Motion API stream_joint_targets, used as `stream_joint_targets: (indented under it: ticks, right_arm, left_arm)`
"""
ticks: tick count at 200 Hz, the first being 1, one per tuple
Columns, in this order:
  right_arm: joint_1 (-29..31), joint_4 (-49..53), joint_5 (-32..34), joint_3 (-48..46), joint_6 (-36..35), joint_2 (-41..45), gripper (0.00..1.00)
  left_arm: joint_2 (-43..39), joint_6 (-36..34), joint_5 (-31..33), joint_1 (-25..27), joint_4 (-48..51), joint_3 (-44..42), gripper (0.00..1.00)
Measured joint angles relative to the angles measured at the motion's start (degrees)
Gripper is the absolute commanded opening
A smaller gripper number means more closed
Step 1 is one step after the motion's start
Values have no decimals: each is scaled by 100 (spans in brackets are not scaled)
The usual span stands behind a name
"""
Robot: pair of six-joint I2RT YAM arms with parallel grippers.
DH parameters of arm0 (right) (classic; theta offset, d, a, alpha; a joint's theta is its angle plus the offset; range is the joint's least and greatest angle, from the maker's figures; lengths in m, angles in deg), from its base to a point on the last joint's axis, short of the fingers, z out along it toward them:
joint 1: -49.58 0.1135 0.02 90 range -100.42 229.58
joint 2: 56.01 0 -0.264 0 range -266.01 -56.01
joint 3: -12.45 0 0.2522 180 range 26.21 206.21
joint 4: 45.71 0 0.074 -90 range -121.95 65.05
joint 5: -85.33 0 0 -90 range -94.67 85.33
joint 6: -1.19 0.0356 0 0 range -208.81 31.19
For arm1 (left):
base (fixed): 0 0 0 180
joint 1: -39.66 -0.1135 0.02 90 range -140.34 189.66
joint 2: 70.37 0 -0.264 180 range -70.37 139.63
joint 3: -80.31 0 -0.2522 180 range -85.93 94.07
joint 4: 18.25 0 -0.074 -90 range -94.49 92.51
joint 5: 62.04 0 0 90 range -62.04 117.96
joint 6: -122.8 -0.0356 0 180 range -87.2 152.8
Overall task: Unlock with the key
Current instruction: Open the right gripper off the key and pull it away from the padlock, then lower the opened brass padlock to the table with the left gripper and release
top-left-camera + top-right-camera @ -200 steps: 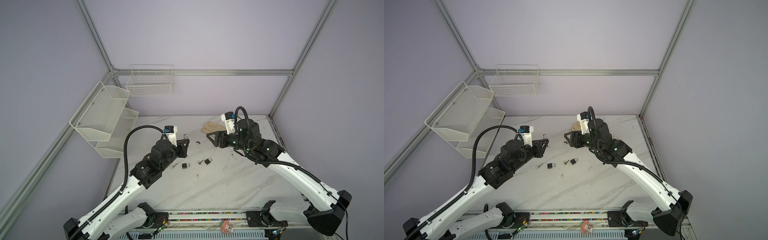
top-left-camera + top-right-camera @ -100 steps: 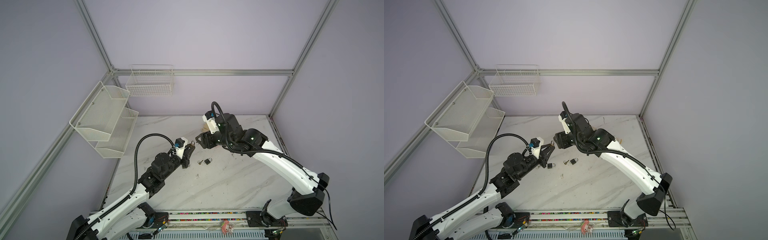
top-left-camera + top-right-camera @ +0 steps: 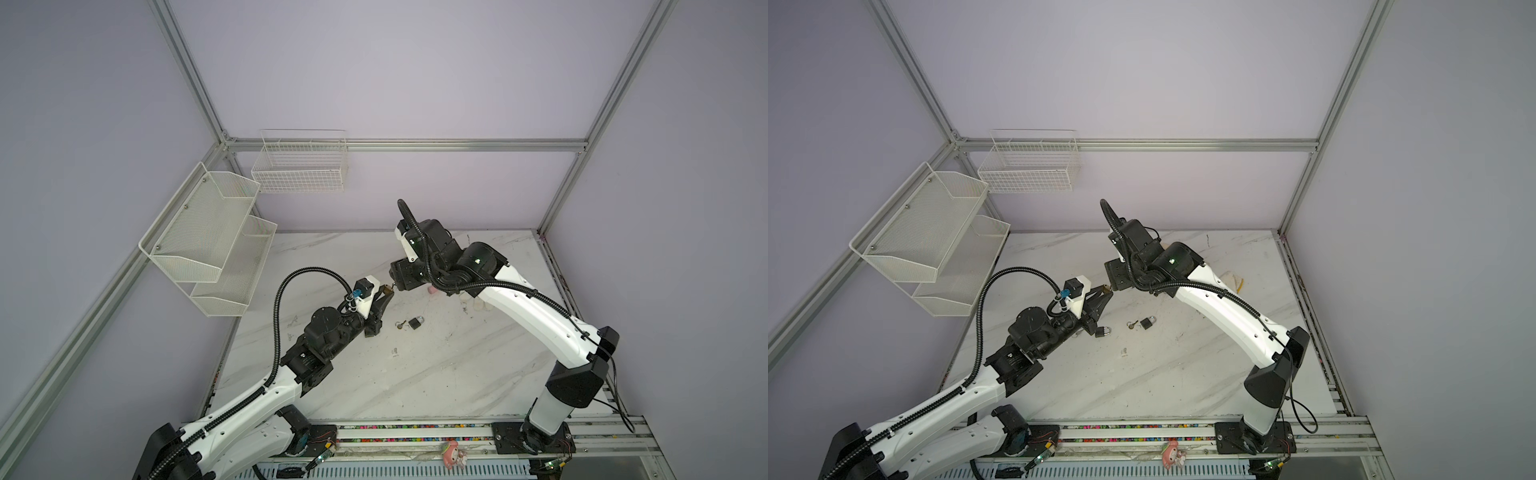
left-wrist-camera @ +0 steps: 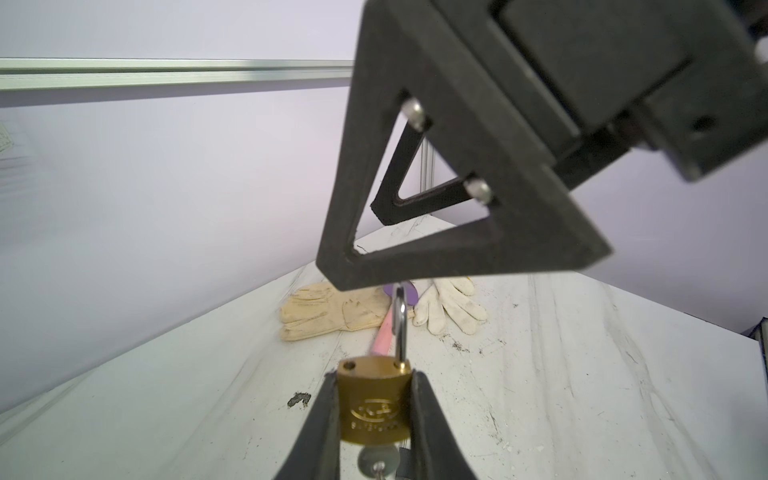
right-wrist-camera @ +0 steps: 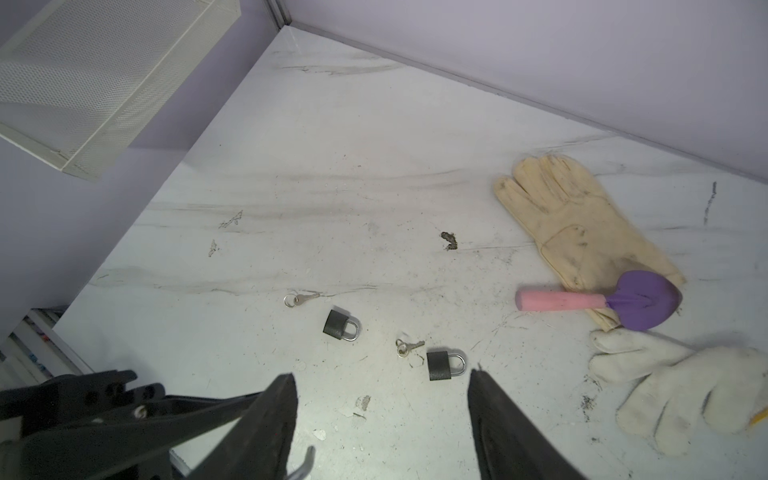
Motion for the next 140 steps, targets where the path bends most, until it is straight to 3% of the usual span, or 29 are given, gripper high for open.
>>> stream_joint_targets:
  ticks: [57,140]
  right_arm:
    - [0,474,-63,295,-42,-181,68]
    - [-144,695,-179,-20,-4,192,71]
  left_arm:
    - [0,-98,0,31,-57,-48,0]
    - [177,7,24,48,-249,-76,0]
